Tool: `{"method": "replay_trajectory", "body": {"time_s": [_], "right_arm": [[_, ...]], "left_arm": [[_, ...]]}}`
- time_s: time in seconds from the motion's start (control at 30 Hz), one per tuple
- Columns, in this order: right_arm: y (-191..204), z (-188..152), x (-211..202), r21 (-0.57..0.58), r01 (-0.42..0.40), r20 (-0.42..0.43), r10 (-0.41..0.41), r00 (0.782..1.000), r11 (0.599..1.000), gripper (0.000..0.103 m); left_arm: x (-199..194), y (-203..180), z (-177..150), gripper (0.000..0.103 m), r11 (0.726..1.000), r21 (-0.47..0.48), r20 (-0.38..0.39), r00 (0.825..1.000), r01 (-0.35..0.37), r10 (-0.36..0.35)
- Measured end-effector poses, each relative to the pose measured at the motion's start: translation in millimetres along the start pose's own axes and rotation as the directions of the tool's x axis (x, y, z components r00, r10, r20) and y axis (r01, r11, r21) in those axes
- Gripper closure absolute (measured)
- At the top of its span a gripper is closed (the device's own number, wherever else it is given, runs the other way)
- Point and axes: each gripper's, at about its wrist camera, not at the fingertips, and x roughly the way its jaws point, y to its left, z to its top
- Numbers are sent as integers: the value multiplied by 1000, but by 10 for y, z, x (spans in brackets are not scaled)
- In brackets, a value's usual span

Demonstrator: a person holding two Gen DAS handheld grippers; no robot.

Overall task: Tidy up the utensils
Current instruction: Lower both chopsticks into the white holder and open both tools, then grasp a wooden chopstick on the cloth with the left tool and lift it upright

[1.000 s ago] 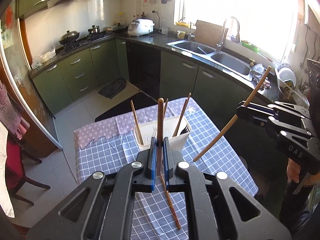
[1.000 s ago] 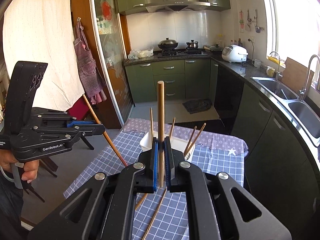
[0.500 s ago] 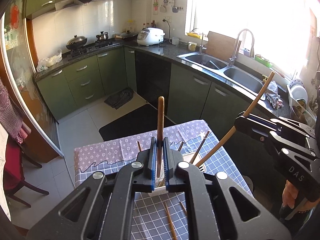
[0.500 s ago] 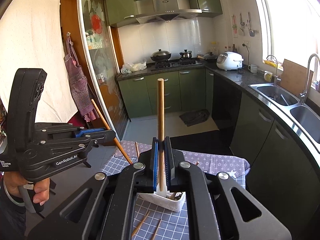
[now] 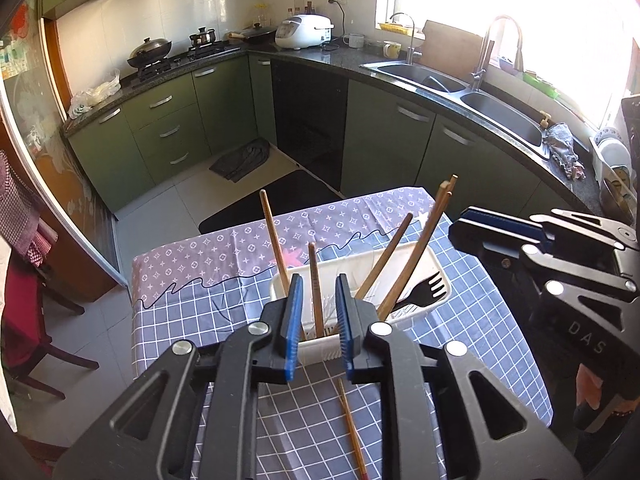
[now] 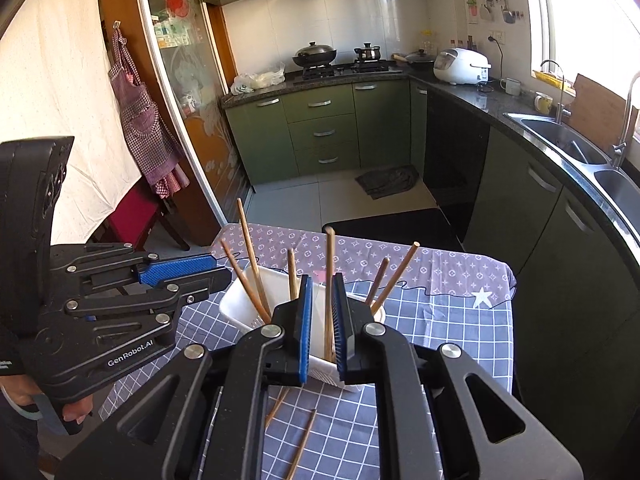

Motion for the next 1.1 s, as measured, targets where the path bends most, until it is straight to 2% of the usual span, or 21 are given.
{"method": "replay_trajectory", "body": {"time_s": [0.2, 0.3, 0.5, 0.6, 0.67, 0.77, 0.87, 0.97, 1.1], "right_arm": [[73, -112, -483, -12, -26, 65, 27, 998, 1000, 91], [107, -273, -693, -13, -37, 70, 38, 997, 999, 85], [111, -758, -774, 3, -39, 5, 39, 999, 999, 85], [53, -1015, -659, 22, -29, -55, 30, 998, 999, 85], [8, -1181, -530, 33, -14, -109, 17, 994, 999, 81], [-61, -1448, -289, 41, 8, -199, 1, 980, 999, 80], [-108, -1660, -86, 48, 21, -264, -8, 964, 999, 80], [-133, -1779, 49, 54, 22, -303, -4, 953, 998, 80], [-164, -1901, 150, 60, 18, -331, 3, 944, 998, 80]], "left_arm": [[-286, -53, -190, 85, 1000, 6, 57, 998, -14, 13], [-368, -106, -354, 85, 1000, 18, 34, 999, -2, 2], [-400, -213, -732, 85, 999, 30, -20, 1000, 16, -16], [-314, -256, -926, 85, 999, 32, -58, 998, 18, -16], [-167, -271, -1057, 85, 999, 24, -109, 994, 22, -20], [175, -270, -1261, 85, 999, -22, -237, 970, 46, -50], [520, -271, -1434, 85, 996, -66, -352, 933, 60, -80], [777, -273, -1506, 85, 991, -117, -424, 898, 69, -112], [938, -318, -1484, 85, 991, -122, -444, 890, 52, -102]]}}
